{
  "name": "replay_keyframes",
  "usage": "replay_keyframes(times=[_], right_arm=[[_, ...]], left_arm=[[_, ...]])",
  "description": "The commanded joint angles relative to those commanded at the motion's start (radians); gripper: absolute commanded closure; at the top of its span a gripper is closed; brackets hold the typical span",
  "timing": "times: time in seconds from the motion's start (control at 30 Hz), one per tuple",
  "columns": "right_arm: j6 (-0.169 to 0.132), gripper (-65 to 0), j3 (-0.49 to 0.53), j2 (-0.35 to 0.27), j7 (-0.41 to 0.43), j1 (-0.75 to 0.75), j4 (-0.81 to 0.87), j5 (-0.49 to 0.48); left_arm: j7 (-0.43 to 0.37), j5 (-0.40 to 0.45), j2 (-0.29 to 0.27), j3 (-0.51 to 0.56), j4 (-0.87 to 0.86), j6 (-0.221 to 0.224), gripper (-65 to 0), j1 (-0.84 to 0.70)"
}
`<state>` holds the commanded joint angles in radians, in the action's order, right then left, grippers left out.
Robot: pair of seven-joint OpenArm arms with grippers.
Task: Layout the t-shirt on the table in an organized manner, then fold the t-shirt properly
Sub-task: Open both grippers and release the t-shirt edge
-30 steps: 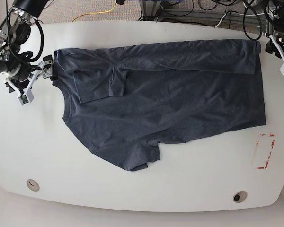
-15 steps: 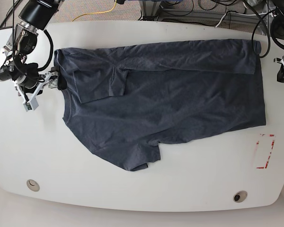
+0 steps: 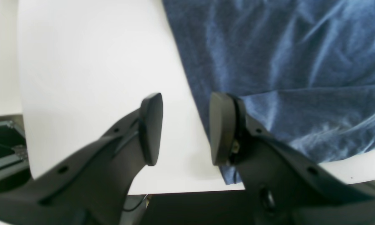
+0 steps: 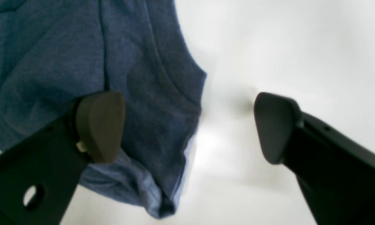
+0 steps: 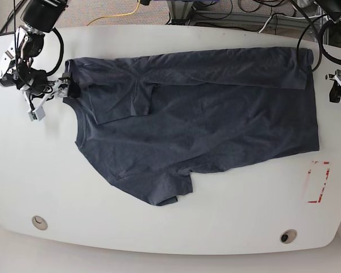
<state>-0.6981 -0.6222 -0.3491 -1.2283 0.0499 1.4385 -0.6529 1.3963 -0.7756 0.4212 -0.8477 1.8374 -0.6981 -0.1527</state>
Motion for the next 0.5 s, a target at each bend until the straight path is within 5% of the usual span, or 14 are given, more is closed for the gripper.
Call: replay_keyframes(times=[0.27, 0.5], right_arm=[[0.0, -61.0, 0.026, 0.032, 0.002, 0.018, -0.011, 0.0], [0.0, -35.4, 0.026, 0.052, 0.005, 0.028, -0.011, 0.003]], left_arm=[[0.0, 0.0, 0.0, -0.002, 0.0, 0.0, -23.2, 0.0], [0.0, 0.0, 0.0, -0.003, -0.002, 0.0, -23.2, 0.0]])
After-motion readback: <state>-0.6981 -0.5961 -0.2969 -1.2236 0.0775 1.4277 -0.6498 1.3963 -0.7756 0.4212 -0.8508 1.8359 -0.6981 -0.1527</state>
